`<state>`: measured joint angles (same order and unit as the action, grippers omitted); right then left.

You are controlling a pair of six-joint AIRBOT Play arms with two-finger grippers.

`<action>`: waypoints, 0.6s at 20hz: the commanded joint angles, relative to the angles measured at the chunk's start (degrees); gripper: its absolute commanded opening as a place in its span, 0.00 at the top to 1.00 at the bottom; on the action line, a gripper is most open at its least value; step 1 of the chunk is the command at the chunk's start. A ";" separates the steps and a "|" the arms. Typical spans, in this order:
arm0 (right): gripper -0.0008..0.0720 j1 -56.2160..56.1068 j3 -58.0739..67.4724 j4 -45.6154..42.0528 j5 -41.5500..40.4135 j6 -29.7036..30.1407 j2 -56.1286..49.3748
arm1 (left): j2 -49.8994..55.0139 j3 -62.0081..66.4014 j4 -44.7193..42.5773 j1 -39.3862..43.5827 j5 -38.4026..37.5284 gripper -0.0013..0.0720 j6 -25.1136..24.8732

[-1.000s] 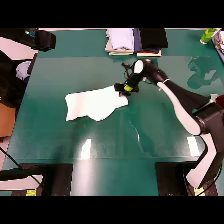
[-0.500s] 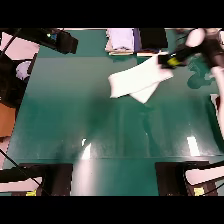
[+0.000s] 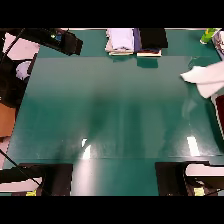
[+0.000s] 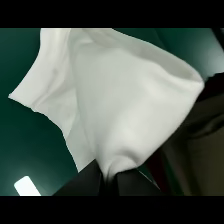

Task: Fold the shirts.

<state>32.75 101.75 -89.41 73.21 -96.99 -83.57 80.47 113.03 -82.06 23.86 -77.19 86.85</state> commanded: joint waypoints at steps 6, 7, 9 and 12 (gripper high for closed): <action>0.97 10.19 0.07 5.75 -7.78 0.66 -0.94 | 0.04 0.00 0.24 0.04 -2.60 0.95 1.86; 0.97 10.19 0.07 5.84 -9.35 0.66 -0.39 | 0.04 0.00 0.24 0.04 -3.19 0.95 1.84; 0.97 10.19 0.07 5.97 -12.68 0.63 1.49 | 0.04 0.00 0.22 0.04 -4.07 0.95 1.84; 0.97 10.19 0.96 7.82 -16.52 0.63 4.85 | 0.04 0.00 0.22 0.04 -4.22 0.95 1.79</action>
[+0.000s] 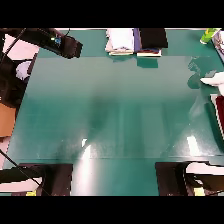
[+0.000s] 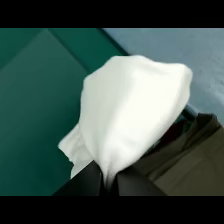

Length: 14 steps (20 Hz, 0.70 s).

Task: Fold the shirts.

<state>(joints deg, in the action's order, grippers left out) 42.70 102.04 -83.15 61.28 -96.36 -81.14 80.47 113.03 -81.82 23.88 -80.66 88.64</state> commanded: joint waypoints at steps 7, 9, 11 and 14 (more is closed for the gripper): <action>0.97 0.24 14.10 -2.64 5.31 2.58 2.82 | 0.04 0.00 -0.02 0.02 -0.87 0.95 -0.22; 0.97 0.24 13.16 -6.82 7.78 3.08 4.31 | 0.04 0.00 -0.02 0.02 -0.92 0.95 -0.46; 0.97 0.26 8.17 -10.84 8.37 4.81 7.41 | 0.04 0.00 -0.02 0.02 -1.07 0.94 -0.66; 0.97 1.84 -3.26 -15.87 8.98 8.50 12.79 | 0.04 0.00 -0.02 0.02 -1.49 0.95 -1.75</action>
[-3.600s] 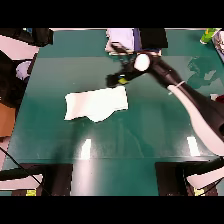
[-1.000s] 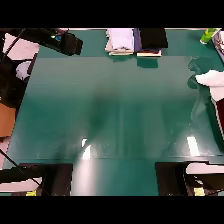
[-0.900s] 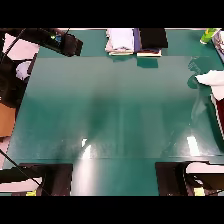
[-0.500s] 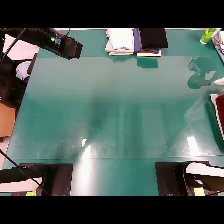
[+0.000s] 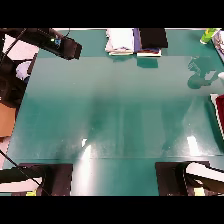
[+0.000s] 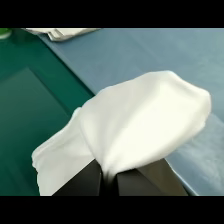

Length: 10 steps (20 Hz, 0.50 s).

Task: Fold the shirts.

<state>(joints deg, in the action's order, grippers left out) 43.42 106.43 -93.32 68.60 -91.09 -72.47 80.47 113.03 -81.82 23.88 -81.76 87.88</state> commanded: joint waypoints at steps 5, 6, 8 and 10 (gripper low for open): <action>0.97 10.56 -25.07 -5.88 2.49 9.27 12.26 | 0.04 0.00 -0.02 0.02 -0.37 0.95 -1.40; 0.97 13.16 -27.78 -5.88 2.54 9.33 13.53 | 0.04 0.00 -0.02 0.02 -0.35 0.94 -1.38; 0.97 18.23 -31.98 -5.81 2.45 9.35 15.26 | 0.04 0.00 0.00 0.02 -0.37 0.94 -1.36; 0.97 22.40 -35.63 -5.73 2.36 9.35 16.28 | 0.04 0.00 0.00 0.02 -0.37 0.95 -1.36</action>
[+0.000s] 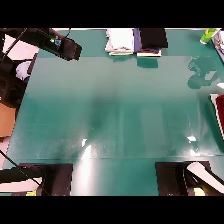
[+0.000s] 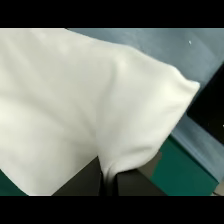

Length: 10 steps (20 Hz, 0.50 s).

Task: Fold the shirts.

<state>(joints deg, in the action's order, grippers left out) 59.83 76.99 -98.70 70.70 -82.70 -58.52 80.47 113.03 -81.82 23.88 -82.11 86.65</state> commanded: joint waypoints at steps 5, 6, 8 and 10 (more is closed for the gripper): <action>0.73 9.70 -12.41 -0.26 -0.17 0.92 3.21 | 0.04 0.00 -0.02 0.02 -0.02 0.94 -0.13; 0.55 9.62 -12.39 0.24 -0.33 0.90 2.78 | 0.04 0.00 0.00 0.02 -0.02 0.95 -0.13; 0.20 8.09 -12.11 3.08 -2.89 0.90 2.80 | 0.04 0.00 0.00 0.02 0.07 0.94 -0.11; 0.16 3.78 -9.42 7.54 -5.01 0.90 2.78 | 0.04 0.00 0.00 0.02 0.17 0.94 -0.11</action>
<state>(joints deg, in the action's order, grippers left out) 66.65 66.32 -96.40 68.51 -81.84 -55.77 80.47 113.03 -81.82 23.88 -82.11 86.54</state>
